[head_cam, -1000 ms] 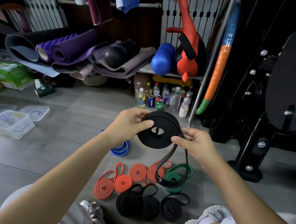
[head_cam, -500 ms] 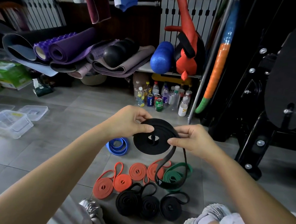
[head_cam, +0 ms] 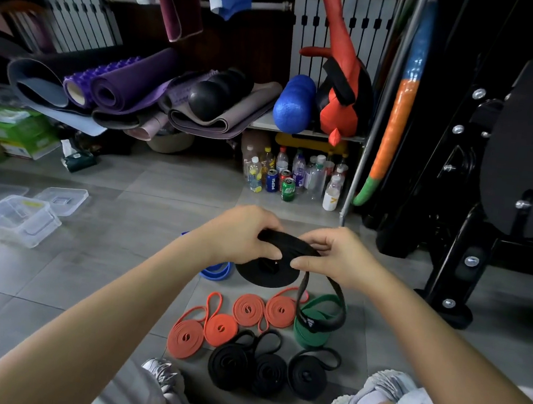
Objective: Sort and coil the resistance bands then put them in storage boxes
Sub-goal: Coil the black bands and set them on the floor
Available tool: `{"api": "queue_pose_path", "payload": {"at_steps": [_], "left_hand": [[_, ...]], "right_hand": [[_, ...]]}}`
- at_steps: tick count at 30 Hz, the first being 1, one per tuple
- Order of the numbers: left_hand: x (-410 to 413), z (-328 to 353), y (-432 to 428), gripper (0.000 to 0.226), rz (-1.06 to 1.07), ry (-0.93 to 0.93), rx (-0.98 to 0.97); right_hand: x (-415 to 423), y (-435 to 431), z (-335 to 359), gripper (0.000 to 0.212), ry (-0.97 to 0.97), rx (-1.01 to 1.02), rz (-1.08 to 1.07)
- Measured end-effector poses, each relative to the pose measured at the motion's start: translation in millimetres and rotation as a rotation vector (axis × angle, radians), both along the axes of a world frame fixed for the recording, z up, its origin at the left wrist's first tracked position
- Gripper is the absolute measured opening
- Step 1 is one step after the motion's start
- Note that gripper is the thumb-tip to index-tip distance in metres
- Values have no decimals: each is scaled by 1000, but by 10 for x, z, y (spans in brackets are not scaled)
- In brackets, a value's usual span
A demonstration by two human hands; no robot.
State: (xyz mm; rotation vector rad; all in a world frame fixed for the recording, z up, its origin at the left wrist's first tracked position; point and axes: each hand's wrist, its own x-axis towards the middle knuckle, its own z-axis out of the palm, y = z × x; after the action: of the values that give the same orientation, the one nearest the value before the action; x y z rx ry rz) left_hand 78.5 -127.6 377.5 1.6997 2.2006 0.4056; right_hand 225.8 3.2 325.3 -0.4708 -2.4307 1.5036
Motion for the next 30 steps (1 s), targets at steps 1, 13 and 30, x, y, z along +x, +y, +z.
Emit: {"api": "queue_pose_path", "payload": {"at_steps": [1,13,30], "left_hand": [[-29,-7,-21,22,35,-71,33],[-203,-52,-245,19,329,-804,280],[-70,-110,-148,65,98,-158,-45]], "right_hand": [[16,12,-15,33,1,-6,-4],[75,-52,-204,33,168,-299,-185],[-63,-84,-46,42,-10,23,-78]]}}
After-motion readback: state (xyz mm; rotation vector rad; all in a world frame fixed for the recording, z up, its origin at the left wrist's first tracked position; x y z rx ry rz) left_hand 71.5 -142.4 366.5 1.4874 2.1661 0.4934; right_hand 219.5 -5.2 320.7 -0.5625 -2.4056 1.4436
